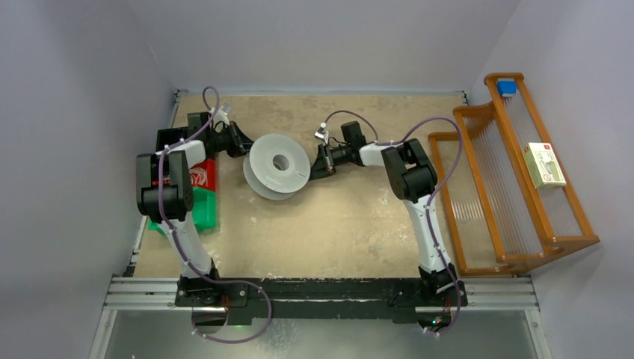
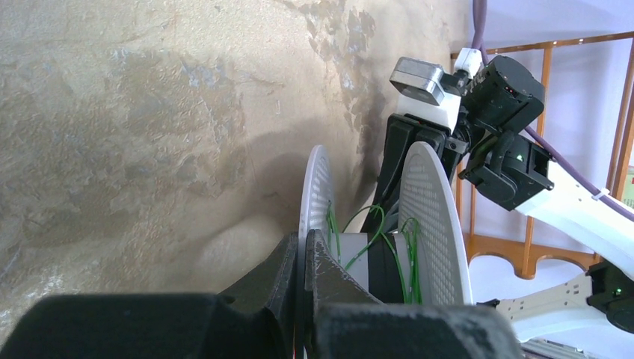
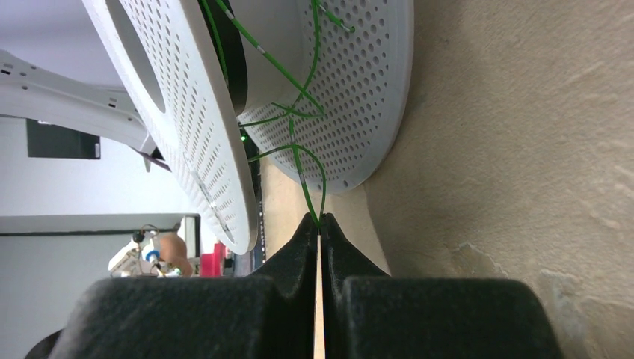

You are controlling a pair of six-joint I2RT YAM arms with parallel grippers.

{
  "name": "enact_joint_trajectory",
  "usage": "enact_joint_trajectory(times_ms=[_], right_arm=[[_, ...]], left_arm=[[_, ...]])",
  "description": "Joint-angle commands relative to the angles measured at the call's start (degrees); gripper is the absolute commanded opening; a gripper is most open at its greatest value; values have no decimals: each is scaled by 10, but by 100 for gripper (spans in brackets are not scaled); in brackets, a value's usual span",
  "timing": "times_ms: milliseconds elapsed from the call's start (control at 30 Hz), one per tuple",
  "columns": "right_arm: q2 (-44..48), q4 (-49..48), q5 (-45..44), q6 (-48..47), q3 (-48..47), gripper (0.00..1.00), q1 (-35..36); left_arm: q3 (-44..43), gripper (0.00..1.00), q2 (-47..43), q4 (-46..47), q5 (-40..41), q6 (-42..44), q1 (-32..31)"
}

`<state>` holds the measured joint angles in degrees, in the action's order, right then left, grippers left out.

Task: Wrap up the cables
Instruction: Place the cable reel at the center of the board.

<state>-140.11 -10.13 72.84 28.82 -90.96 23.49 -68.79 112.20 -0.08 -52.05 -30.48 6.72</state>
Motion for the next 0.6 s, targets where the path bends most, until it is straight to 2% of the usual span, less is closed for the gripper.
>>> enact_joint_trajectory(times_ms=[0, 300, 567], right_arm=[[-15, -37, 20, 63, 36, 0, -2], [-29, -47, 25, 77, 39, 0, 2], [-44, 5, 14, 41, 16, 0, 14]], left_arm=[[-16, 0, 8, 22, -36, 9, -1], [-20, 0, 11, 2, -42, 22, -19], [-19, 0, 10, 2, -40, 28, -30]])
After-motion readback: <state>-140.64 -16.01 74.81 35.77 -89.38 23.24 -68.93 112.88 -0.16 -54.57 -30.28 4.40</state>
